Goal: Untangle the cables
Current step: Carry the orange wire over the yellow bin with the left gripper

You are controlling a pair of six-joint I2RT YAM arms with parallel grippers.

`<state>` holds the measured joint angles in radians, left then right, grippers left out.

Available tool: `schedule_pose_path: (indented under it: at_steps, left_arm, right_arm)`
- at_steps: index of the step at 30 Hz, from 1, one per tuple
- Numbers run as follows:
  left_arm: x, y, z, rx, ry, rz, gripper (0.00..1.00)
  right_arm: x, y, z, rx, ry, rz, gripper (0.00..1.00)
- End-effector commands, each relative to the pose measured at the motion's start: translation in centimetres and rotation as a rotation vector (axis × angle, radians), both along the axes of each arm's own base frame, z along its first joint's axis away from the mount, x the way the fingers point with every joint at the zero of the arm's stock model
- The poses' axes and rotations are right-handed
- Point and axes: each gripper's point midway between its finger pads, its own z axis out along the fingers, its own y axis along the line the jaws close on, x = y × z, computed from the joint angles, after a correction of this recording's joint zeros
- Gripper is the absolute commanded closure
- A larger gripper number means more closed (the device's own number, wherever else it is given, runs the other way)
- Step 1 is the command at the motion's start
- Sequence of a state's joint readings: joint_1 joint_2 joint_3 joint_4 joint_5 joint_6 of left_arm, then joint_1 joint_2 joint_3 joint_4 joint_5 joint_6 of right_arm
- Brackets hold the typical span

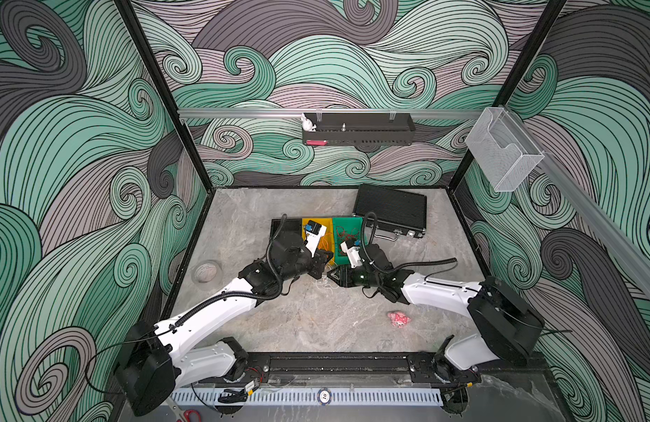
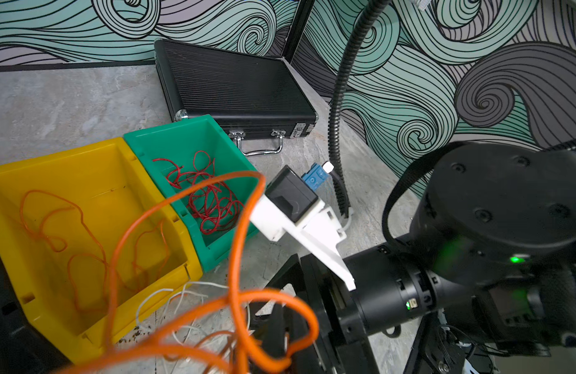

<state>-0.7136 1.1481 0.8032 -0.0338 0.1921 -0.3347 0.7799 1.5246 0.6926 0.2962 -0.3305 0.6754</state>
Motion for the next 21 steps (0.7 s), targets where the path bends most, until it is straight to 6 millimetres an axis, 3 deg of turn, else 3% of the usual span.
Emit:
schedule_pose_path:
  at_steps: [1,6,21]
  left_arm:
    - [0.9,0.8,2.1,-0.032,-0.022,0.06,1.0]
    - [1.2,1.3,3.0,-0.046,-0.046,0.085,1.0]
    - [2.8,3.6,7.2,-0.056,-0.158,0.155,1.0]
  right_arm:
    - [0.2,0.5,0.7,0.024,-0.017,0.002,0.79]
    - [0.1,-0.5,0.1,-0.026,-0.013,-0.021,0.97]
    - [-1.1,-3.0,-2.0,-0.128,0.009,-0.042,0.96]
